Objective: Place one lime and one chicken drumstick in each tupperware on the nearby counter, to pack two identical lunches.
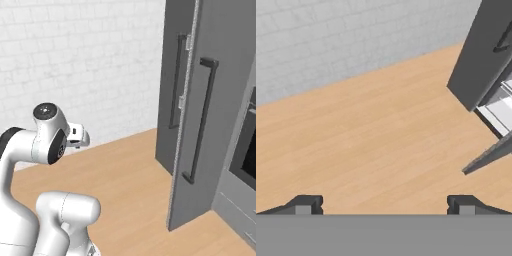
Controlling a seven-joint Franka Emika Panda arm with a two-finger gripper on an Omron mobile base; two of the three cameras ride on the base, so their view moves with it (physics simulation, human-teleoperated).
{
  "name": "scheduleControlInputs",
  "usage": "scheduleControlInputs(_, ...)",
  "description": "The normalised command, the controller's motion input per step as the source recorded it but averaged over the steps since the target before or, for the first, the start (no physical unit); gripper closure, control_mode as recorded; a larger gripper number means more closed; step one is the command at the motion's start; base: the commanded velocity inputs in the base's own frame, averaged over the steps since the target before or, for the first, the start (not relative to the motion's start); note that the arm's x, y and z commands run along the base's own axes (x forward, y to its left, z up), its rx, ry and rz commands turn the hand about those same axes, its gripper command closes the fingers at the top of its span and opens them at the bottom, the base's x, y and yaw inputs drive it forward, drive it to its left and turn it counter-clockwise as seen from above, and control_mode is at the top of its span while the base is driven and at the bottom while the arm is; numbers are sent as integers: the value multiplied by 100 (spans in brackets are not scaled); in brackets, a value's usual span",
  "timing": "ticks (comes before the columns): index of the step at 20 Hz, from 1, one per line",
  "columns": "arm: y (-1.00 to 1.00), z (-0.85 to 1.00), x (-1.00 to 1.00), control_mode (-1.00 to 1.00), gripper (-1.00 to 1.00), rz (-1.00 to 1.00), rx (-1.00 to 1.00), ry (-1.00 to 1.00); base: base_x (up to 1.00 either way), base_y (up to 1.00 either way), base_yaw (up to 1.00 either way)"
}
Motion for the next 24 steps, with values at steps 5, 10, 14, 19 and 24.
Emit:
scheduleControlInputs(5,0,0,0,100,-100,0,0,0,92,100,2)
scheduleControlInputs(10,0,0,0,100,-100,0,0,0,100,100,-21)
scheduleControlInputs(14,0,0,0,100,-100,0,0,0,100,100,-37)
scheduleControlInputs(19,0,0,0,100,-100,0,0,0,99,91,-65)
scheduleControlInputs(24,0,0,0,100,-100,0,0,0,74,64,-84)
